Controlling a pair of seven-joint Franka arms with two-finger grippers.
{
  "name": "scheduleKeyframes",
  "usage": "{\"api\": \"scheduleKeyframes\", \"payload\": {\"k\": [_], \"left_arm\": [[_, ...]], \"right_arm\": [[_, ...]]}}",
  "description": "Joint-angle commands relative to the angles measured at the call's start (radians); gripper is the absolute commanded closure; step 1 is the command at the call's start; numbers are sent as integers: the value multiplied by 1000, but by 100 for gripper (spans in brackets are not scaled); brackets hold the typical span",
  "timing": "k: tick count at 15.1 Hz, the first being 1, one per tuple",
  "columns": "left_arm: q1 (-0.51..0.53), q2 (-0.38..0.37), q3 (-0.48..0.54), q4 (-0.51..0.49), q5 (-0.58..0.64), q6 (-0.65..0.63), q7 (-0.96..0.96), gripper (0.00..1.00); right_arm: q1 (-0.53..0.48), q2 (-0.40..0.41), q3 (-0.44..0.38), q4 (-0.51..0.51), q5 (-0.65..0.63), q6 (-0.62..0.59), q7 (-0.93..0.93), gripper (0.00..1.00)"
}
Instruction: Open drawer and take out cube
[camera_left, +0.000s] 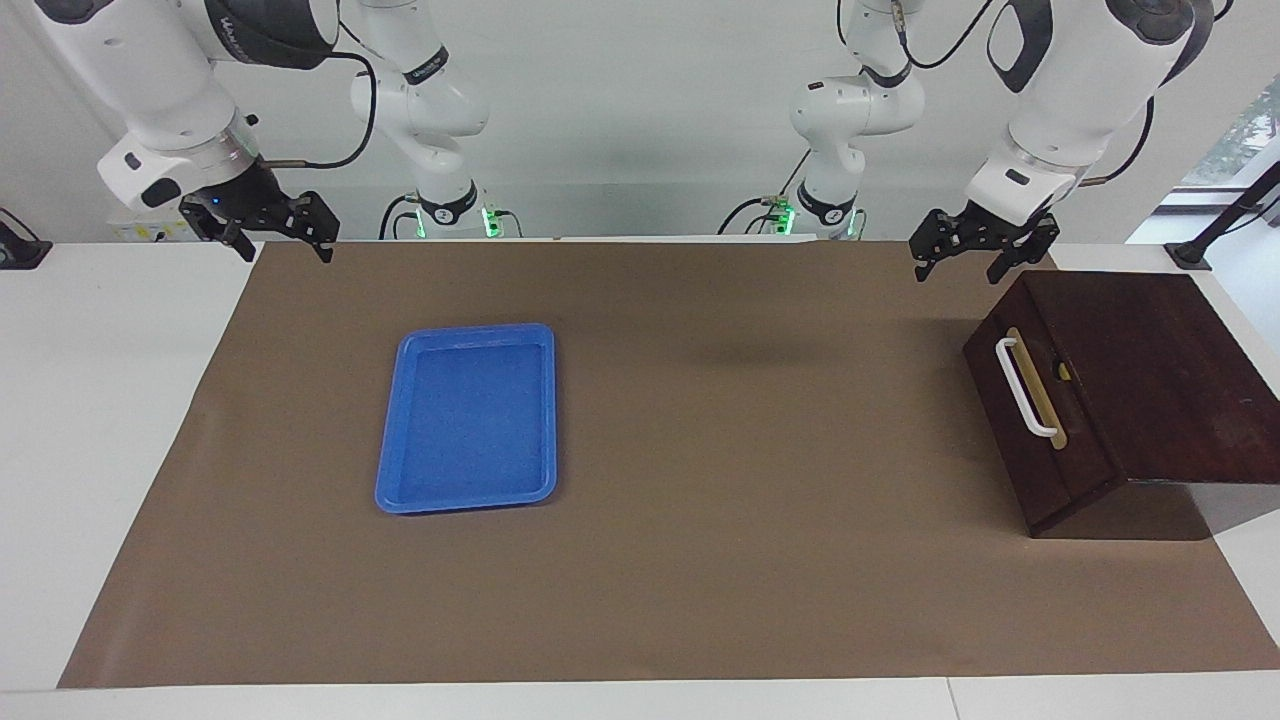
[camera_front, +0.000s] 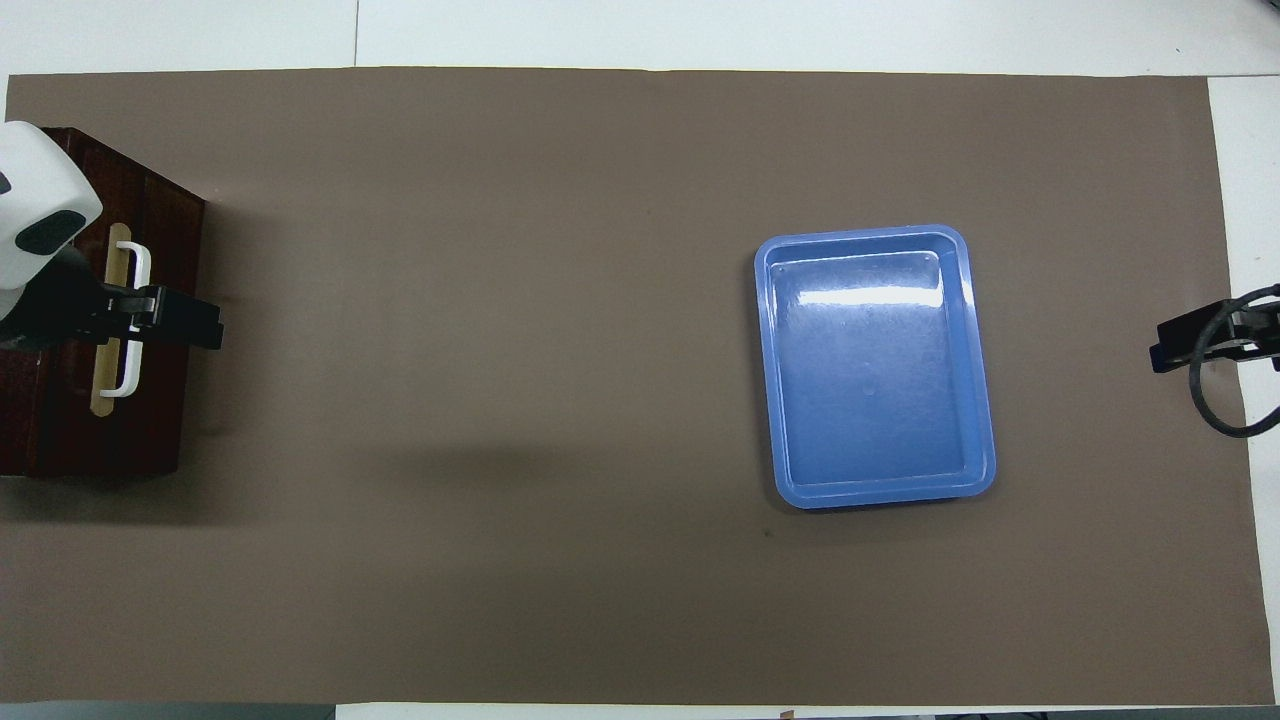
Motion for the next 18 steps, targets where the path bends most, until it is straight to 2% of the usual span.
{"api": "scheduleKeyframes", "payload": {"k": [1,6,9,12,18], "left_arm": [[-3,-22,5,-17,-3,-9,14,0],[1,-25,5,-22,-3,-14,8,0],[-5,-48,5,-75,35,9,8,0],[3,-51,5,-134,80,112,12,0],[15,-22,5,-310,271,339,15,0]], "right_arm": [[-19,-2,13,10,-16,-21,0,0],[-19,-2,13,10,-16,-21,0,0],[-19,0,13,8,-16,-21,0,0],[-19,-2,13,10,-16,-21,0,0],[-19,-2,13,10,-16,-21,0,0]]}}
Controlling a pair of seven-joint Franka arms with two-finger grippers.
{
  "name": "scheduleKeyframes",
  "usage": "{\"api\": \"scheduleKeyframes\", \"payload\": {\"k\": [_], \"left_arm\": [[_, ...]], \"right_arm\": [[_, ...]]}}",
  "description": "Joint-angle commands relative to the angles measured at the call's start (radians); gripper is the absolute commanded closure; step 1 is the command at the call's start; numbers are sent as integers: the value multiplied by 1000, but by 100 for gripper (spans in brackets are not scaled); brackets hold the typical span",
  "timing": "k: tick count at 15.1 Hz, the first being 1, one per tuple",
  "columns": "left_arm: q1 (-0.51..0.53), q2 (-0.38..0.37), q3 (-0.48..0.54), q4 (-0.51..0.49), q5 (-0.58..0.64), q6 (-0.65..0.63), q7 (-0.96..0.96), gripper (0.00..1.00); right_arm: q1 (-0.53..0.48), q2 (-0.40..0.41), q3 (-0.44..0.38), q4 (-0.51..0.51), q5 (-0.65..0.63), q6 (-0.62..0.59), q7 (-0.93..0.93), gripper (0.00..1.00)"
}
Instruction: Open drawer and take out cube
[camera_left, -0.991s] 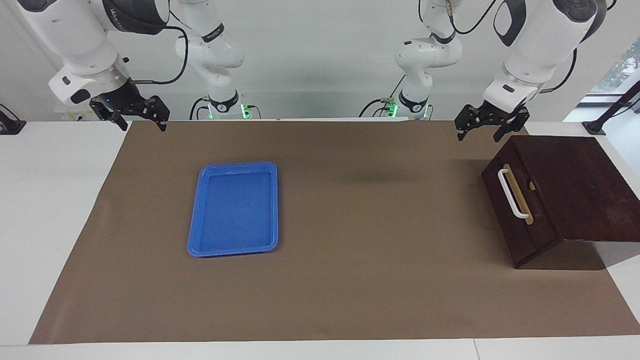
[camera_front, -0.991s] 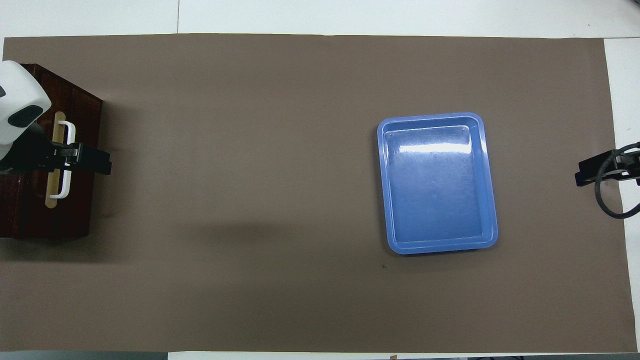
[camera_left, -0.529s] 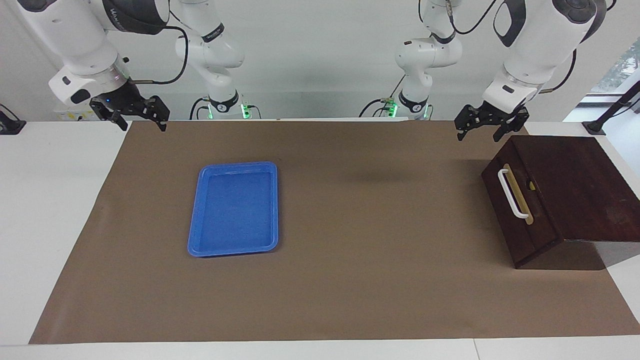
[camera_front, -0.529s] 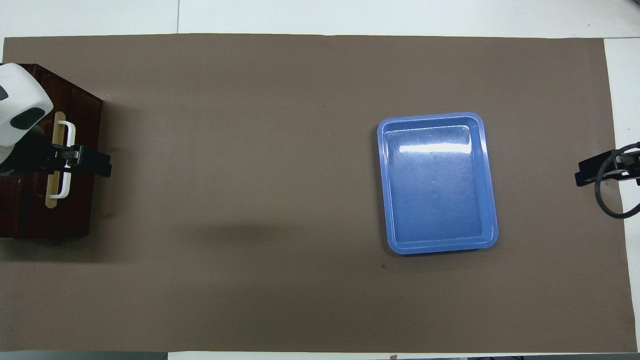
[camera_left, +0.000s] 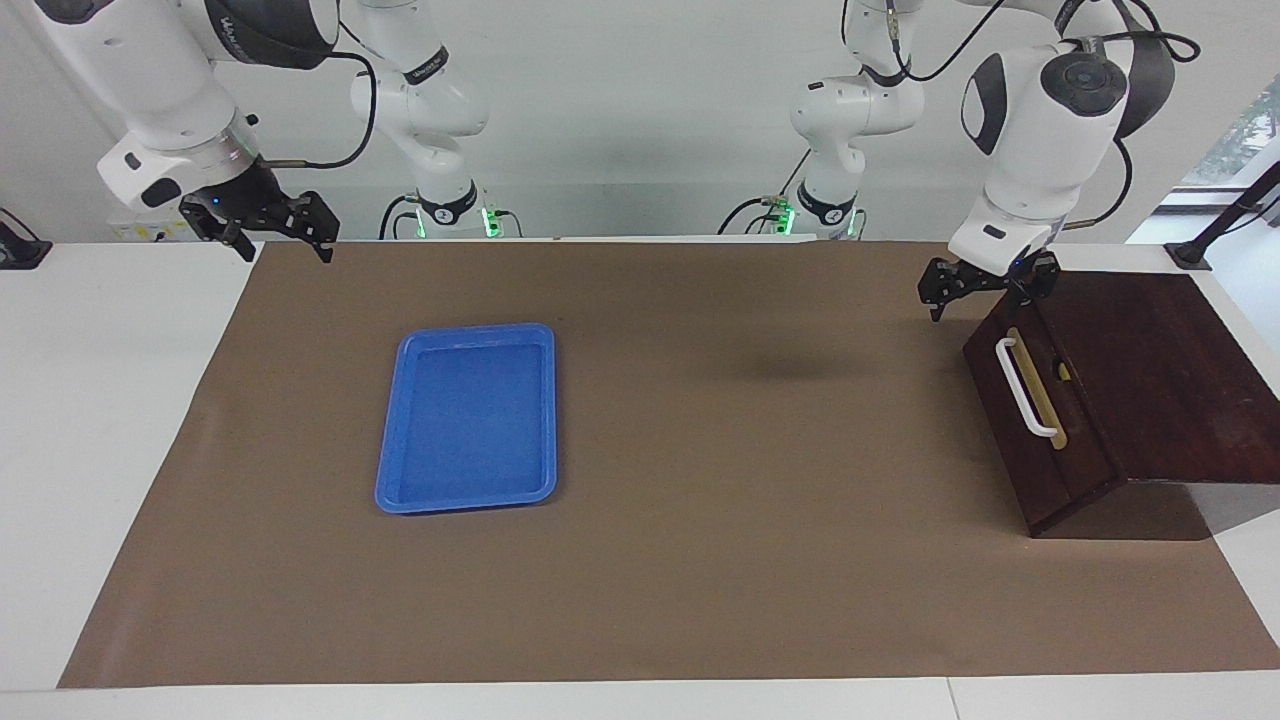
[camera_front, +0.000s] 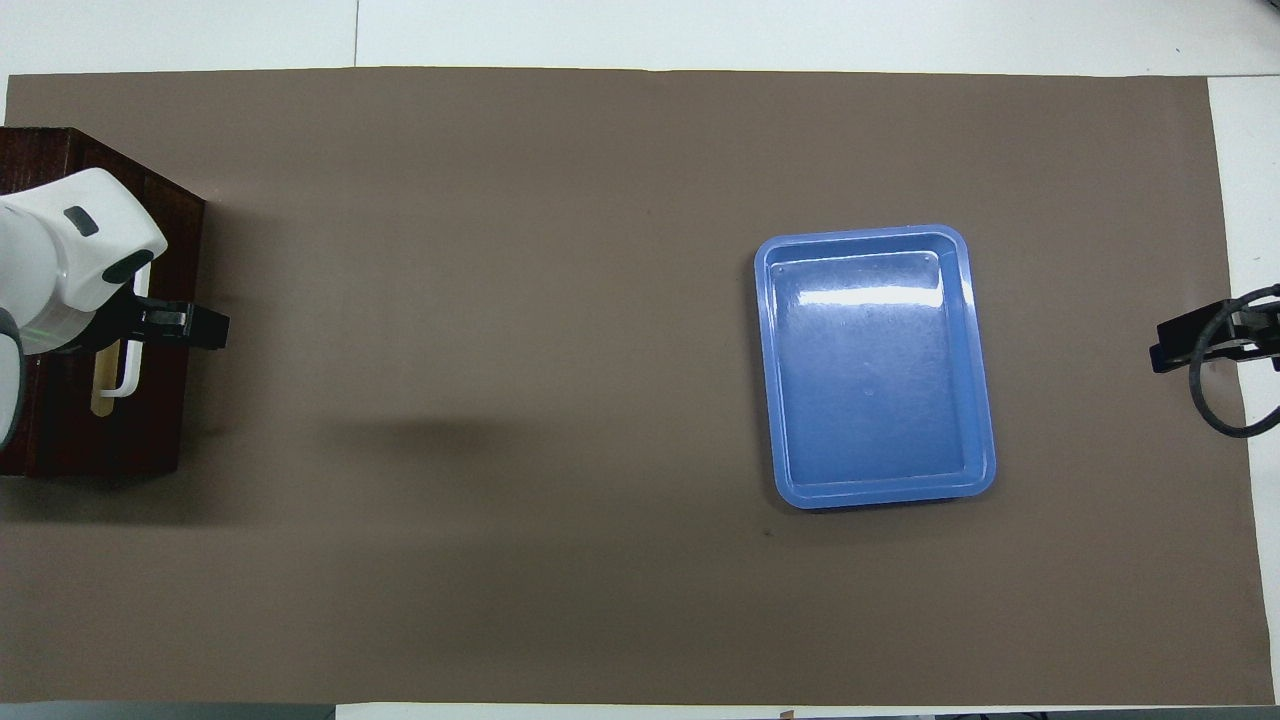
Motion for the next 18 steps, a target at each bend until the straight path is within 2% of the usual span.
{"api": "scheduleKeyframes", "payload": {"k": [1,3,5,9,18], "left_arm": [[18,-4,1,-97,61,115,13,0],[42,31,1,-102,71,146,10,0],[44,62,1,-141,167,189,7,0],[78,106,1,-166,178,301,7,0],[107,125,1,-203,180,392,12,0]], "right_arm": [[-19,-2,13,10,-16,-21,0,0],[-19,-2,13,8,-16,-21,0,0],[-19,0,13,10,-16,-21,0,0],[-19,-2,13,10,-16,-21,0,0],[-19,0,13,10,-16,-21,-2,0]]}}
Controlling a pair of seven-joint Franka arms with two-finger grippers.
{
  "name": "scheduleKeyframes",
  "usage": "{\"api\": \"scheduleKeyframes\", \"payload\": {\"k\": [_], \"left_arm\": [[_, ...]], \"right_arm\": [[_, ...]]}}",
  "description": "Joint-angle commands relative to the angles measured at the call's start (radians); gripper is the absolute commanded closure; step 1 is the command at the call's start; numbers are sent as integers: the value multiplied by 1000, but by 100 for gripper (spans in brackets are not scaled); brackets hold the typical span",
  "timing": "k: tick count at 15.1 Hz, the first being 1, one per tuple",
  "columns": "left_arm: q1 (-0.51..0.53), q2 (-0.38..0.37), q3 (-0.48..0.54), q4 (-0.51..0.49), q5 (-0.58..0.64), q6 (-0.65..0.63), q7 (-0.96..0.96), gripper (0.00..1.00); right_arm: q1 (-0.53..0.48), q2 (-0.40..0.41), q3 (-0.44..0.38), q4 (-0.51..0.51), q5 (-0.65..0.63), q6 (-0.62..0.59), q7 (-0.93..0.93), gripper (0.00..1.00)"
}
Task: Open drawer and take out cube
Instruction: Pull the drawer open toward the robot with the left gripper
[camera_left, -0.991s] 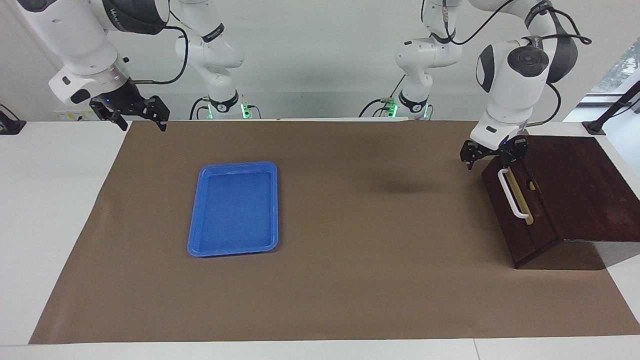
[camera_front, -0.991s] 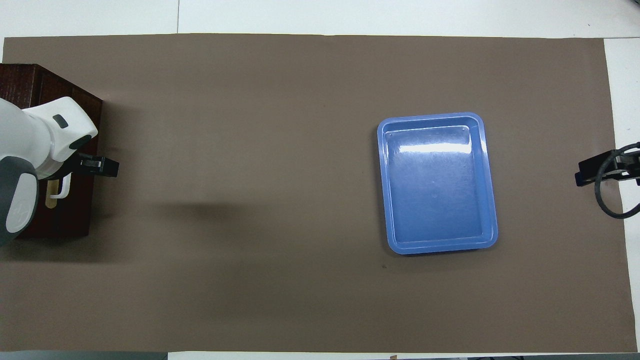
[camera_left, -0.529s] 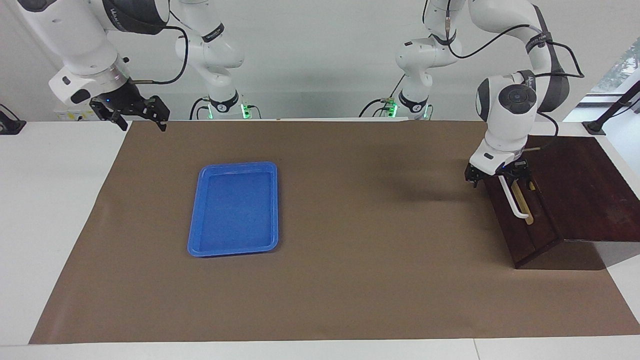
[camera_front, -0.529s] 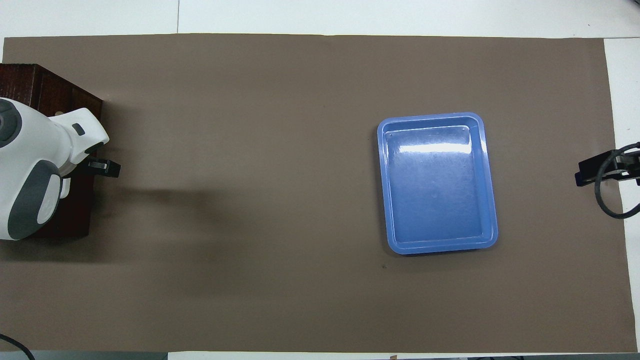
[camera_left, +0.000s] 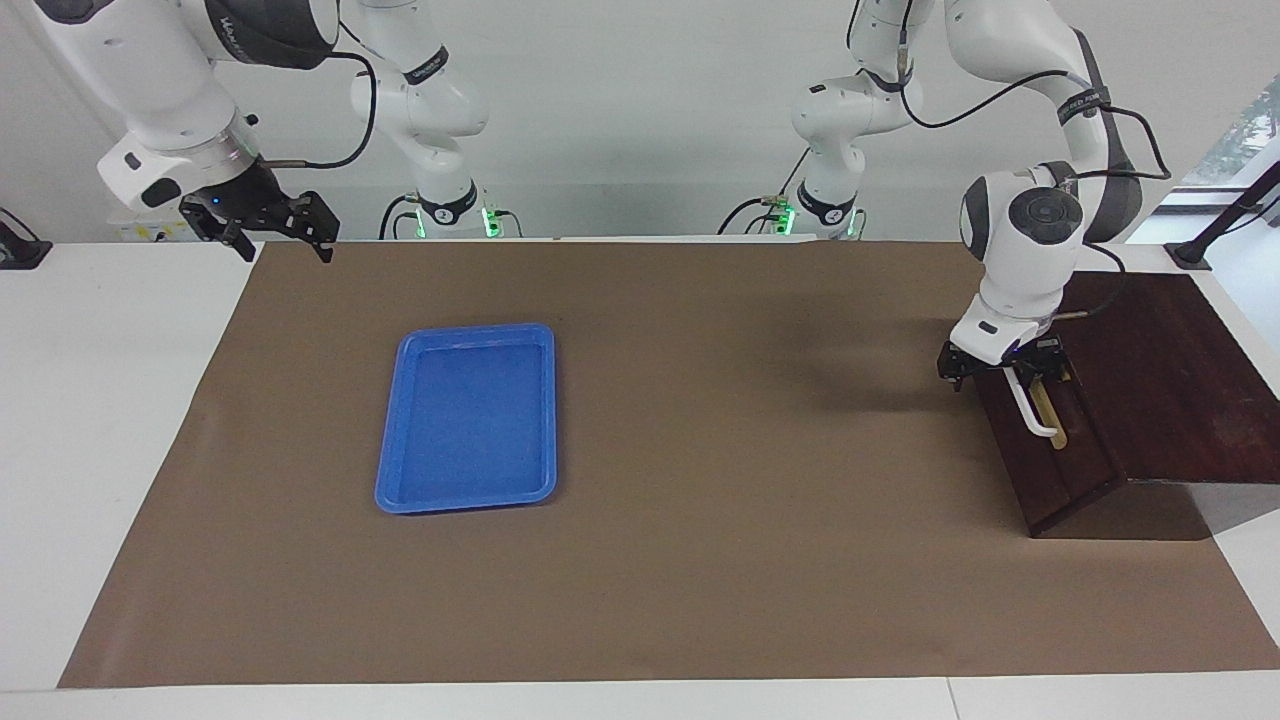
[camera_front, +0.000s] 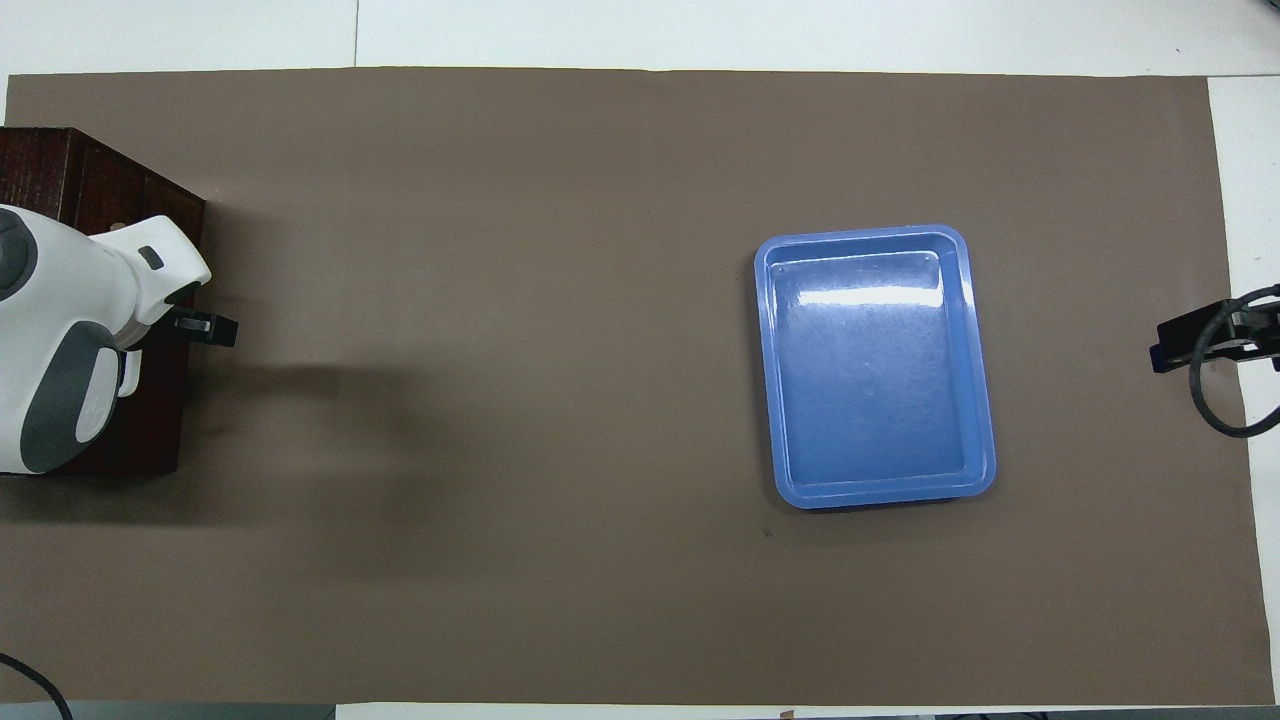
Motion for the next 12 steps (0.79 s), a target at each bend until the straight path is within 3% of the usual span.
{"api": "scheduleKeyframes", "payload": {"k": [1,7,12], "left_arm": [[8,-11,-4,-43,23,54,6,0],[-10,-19,-7,-60,23,57,8,0],[-87,-20,-7,-58,21,39,3,0]], "right_arm": [[-20,0,10,10,-16,-21,0,0],[-17,-2,12,8,-16,-21,0,0],[-17,-2,12,8,-16,-23,0,0]]}}
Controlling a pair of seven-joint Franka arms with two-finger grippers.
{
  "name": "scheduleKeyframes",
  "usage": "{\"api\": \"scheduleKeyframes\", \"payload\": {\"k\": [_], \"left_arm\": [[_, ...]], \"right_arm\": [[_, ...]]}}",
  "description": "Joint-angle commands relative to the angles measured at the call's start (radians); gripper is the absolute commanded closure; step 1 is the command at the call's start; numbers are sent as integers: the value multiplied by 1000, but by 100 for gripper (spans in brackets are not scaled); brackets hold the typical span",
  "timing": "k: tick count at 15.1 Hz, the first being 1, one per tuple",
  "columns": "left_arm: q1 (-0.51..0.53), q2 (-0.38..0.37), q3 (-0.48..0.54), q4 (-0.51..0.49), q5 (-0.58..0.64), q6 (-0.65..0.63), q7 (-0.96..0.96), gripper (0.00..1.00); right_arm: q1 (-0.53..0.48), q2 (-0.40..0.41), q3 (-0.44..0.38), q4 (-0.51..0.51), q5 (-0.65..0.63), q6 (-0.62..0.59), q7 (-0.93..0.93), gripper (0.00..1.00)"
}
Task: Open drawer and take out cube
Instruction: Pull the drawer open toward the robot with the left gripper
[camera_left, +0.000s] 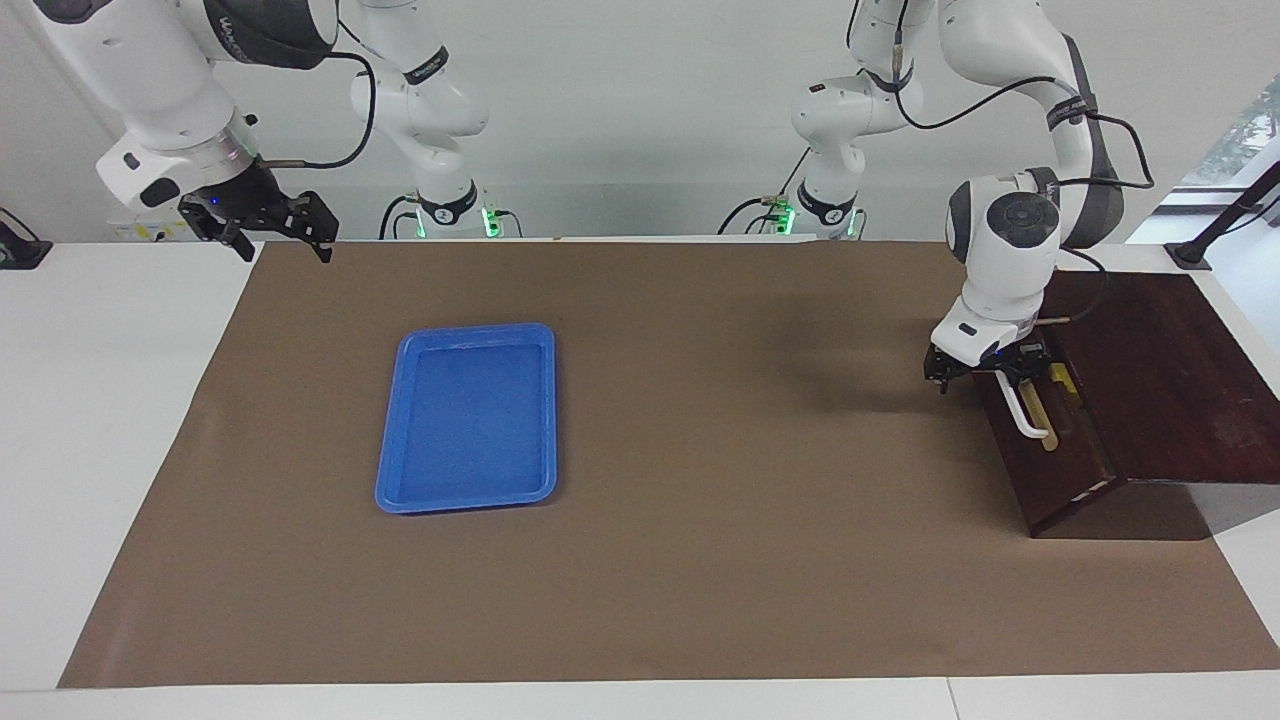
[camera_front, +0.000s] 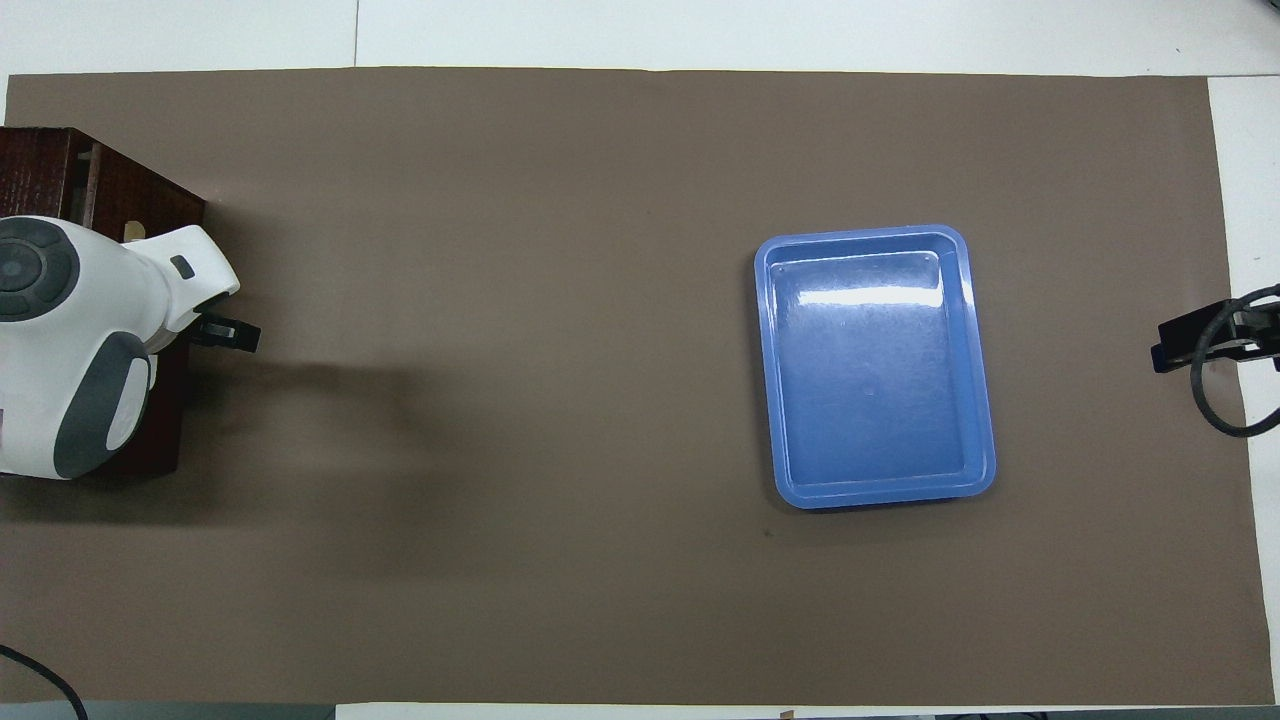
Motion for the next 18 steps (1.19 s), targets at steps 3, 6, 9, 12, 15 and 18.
{"api": "scheduleKeyframes", "payload": {"k": [3,6,9,12,15,18], "left_arm": [[-94,-22,2,-33,7,-6,-9,0],[-139,-22,1,-24,5,-57,-11,0],[-177,-22,1,-18,2,-74,-26,0],[-211,-22,1,-10,-1,-94,-26,0],[-222,-22,1,-10,-1,-102,-26,0],[-222,-21,1,16,-1,-149,-15,0]], "right_arm": [[-16,-2,13,8,-16,-21,0,0],[-16,-2,13,8,-16,-21,0,0],[-16,-2,13,8,-16,-21,0,0],[-16,-2,13,10,-16,-21,0,0],[-16,-2,13,8,-16,-21,0,0],[-16,-2,13,8,-16,-21,0,0]]}}
